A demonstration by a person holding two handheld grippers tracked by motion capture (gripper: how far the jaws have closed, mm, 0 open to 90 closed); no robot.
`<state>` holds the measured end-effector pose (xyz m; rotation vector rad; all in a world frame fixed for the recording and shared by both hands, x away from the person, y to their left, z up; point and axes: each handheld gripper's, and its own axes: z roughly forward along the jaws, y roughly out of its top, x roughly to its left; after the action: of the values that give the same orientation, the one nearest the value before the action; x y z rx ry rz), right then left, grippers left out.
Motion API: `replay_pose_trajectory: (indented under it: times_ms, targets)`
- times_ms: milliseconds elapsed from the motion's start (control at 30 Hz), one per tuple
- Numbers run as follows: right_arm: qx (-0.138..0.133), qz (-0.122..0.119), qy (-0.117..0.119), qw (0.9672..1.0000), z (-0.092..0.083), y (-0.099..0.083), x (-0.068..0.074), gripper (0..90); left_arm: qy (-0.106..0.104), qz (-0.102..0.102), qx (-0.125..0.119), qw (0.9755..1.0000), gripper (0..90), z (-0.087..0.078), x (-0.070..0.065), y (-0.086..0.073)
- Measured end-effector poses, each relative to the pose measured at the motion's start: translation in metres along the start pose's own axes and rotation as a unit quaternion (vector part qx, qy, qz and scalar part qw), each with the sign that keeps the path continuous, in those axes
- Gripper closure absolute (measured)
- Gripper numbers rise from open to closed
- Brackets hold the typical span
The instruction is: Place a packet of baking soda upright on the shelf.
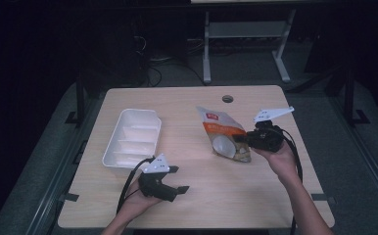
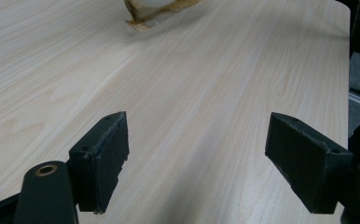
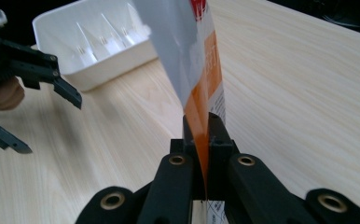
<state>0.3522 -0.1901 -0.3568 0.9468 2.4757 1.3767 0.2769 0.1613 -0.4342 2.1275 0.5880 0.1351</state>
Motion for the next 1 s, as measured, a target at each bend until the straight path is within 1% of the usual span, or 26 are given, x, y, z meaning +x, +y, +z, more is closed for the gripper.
replay_pose_trajectory:
  times_ms: [133, 333, 467, 533, 700, 767, 833, 1000]
  targets:
    - [-0.002, -0.006, 0.001, 1.0000, 0.007, 0.013, 0.001, 89.5, -0.002, -0.001, -0.004, 1.0000, 21.1, -0.001, 0.000, -0.001]
    - [-0.001, -0.013, 0.006, 0.9999, 0.017, 0.029, 0.002, 89.5, -0.003, 0.003, 0.000, 1.0000, 21.1, -0.003, 0.000, -0.003]
    - [0.002, -0.021, 0.007, 0.9998, 0.026, 0.040, 0.004, 89.5, -0.001, -0.001, -0.003, 1.0000, 21.1, -0.002, 0.000, -0.004]
    - [0.001, -0.022, 0.010, 0.9997, 0.030, 0.044, 0.004, 89.5, -0.002, 0.004, -0.001, 1.0000, 21.1, -0.002, 0.000, -0.003]
    - [-0.007, -0.032, 0.023, 0.9992, 0.042, 0.064, 0.007, 89.4, -0.006, 0.007, 0.005, 0.9999, 21.1, -0.001, 0.000, -0.004]
    - [-0.008, -0.036, 0.024, 0.9990, 0.044, 0.067, 0.008, 89.4, -0.007, 0.005, 0.003, 1.0000, 21.0, -0.001, 0.000, -0.004]
    - [-0.013, -0.044, 0.030, 0.9985, 0.051, 0.081, 0.011, 89.4, -0.010, 0.002, 0.001, 0.9999, 21.0, -0.002, 0.001, -0.005]
    - [-0.018, -0.052, 0.040, 0.9977, 0.064, 0.098, 0.016, 89.4, -0.011, 0.002, 0.001, 0.9999, 21.0, -0.002, 0.002, -0.005]
